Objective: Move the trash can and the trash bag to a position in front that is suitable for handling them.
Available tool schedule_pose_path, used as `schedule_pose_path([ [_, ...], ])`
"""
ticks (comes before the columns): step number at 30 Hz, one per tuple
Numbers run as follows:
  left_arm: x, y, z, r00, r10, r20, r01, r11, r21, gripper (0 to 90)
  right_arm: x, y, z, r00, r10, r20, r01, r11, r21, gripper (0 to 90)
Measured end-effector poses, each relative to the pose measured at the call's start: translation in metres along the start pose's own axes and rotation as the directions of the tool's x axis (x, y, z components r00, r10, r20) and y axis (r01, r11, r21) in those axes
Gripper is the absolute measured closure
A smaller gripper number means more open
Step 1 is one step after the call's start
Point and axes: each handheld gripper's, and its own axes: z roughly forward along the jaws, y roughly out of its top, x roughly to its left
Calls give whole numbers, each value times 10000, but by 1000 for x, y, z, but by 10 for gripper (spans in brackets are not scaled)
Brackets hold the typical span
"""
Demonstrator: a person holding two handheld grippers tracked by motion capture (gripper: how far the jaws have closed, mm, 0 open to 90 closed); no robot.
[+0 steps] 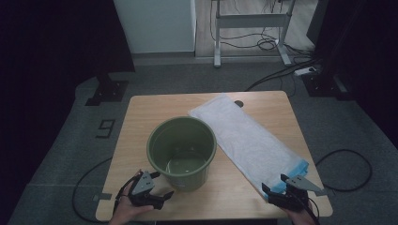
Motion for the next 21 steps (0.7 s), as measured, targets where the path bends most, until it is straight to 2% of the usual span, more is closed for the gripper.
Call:
schedule_pose_path([
  [3,-1,10,14,9998,142,171,-142,9999,4,137,1,-1,1,10000,-15,27,15,10000,58,135],
  [7,-2,17,23,9996,139,226,-140,9999,42,137,1,-2,0,10000,-43,41,43,9999,111,134],
  [10,-1,24,31,9988,-237,433,238,9997,-24,138,0,-2,-1,10000,-12,78,11,10000,81,135],
  [18,-2,31,41,9988,-367,331,370,9993,-96,138,0,-2,-2,9999,-5,126,4,9999,104,135],
  [21,-1,29,38,9984,-569,-13,569,9984,-20,137,0,-3,-2,9999,-58,134,56,9999,142,134],
])
